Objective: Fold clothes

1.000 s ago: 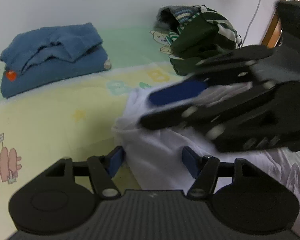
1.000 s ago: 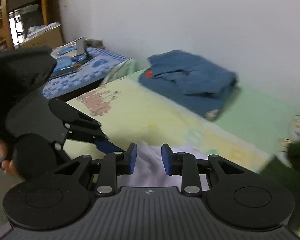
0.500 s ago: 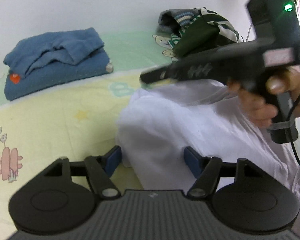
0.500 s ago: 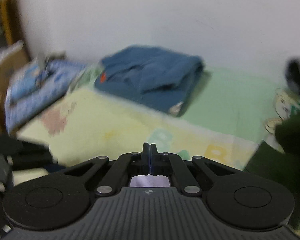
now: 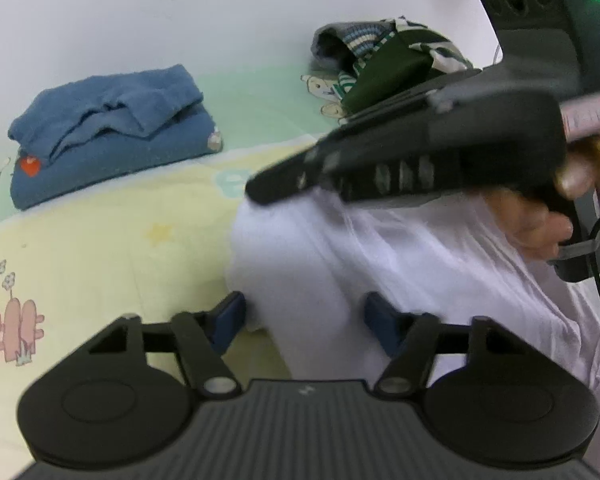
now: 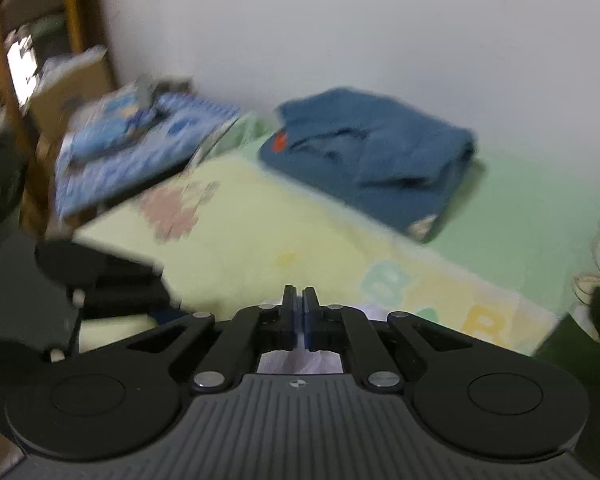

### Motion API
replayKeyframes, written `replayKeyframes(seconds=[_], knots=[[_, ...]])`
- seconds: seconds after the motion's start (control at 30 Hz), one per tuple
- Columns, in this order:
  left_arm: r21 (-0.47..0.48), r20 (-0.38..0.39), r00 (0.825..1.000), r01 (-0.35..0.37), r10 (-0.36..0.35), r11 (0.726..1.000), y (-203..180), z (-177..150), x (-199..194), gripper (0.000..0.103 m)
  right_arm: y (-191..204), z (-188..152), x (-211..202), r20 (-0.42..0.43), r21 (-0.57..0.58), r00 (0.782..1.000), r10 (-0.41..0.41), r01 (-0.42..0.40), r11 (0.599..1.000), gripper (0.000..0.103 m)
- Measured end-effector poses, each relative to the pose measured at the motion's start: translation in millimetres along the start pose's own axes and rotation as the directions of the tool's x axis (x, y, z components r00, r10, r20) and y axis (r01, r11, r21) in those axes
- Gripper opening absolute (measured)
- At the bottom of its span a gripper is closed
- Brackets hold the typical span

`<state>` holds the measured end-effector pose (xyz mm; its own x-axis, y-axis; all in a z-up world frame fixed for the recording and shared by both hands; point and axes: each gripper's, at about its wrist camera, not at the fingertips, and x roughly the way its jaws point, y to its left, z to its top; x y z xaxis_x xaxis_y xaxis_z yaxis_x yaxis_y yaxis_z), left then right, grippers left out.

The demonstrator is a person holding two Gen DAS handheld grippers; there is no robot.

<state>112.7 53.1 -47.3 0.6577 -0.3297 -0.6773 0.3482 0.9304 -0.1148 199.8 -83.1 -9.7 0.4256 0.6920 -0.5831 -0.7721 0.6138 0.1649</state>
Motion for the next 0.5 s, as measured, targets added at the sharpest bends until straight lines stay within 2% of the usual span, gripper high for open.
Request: replayKeyframes(seconds=[0.07,0.13,0.2,0.27,0.33,0.5], knots=[[-0.005,0.006,1.0,-0.003,0.003,1.0,-1,-1,0,0.059,-7,-4,3,-0.002,0.047,1.0,-0.031,0.031,0.998,0.002],[0.014,0.008,1.0,-0.01,0.01,1.0,-4,-2,1,0.058,-13,-13,12,-0.023,0.085,0.999,-0.028,0.03,0.996,0.003],[0.022,0.005,1.0,-0.001,0.0,1.0,-5,-1,0,0.051,-19,-19,8,-0.023,0.117,0.999,-0.041,0.043,0.992,0.003],[0.021,0.002,1.0,0.013,-0.013,1.0,-4,-1,-1,0.043,-24,-23,-15,0.005,0.142,0.997,-0.078,0.077,0.987,0.014],[0.013,0.004,1.0,0.021,-0.021,1.0,-2,-1,-3,0.03,-28,-27,-38,0.033,0.168,0.993,-0.116,0.109,0.98,0.024],[-0.05,0.004,0.999,0.043,-0.043,0.998,8,-4,-7,0.02,-41,-36,-95,0.097,0.236,0.972,-0.213,0.185,0.954,0.04]])
